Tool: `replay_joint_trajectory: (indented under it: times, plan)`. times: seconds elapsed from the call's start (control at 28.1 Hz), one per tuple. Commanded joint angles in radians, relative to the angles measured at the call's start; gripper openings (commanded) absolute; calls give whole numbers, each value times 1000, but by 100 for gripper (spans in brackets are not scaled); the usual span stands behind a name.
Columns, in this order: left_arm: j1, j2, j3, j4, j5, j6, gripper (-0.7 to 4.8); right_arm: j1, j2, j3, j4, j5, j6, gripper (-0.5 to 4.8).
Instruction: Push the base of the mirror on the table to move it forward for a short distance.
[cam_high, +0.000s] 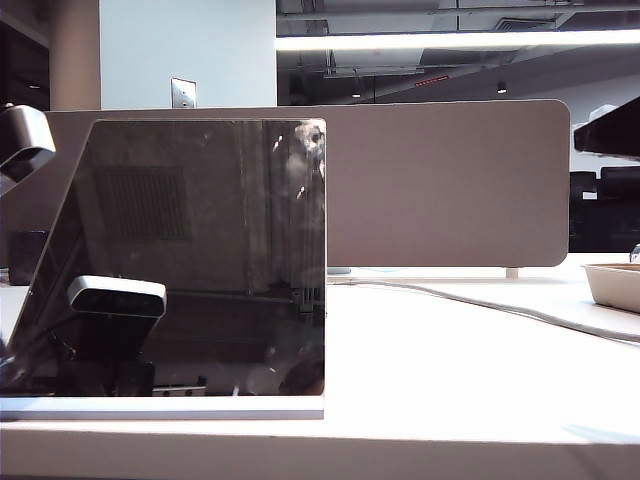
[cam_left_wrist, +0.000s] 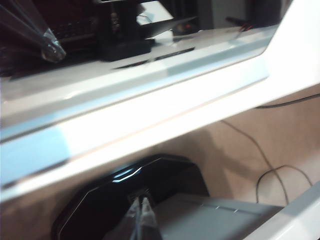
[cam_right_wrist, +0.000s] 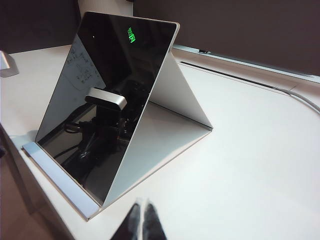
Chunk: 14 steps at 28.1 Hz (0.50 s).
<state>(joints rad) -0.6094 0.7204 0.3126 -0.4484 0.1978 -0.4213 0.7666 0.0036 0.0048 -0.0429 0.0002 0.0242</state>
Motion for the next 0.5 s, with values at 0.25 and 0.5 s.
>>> replay_joint_trajectory:
  times: [0.25, 0.5]
  plan:
    - [-2, 171, 3, 182, 54, -6, -5, -1, 0, 1, 17, 1, -2, 22]
    - [-45, 240, 3, 257, 50, -2, -5, -1, 0, 1, 17, 1, -2, 22]
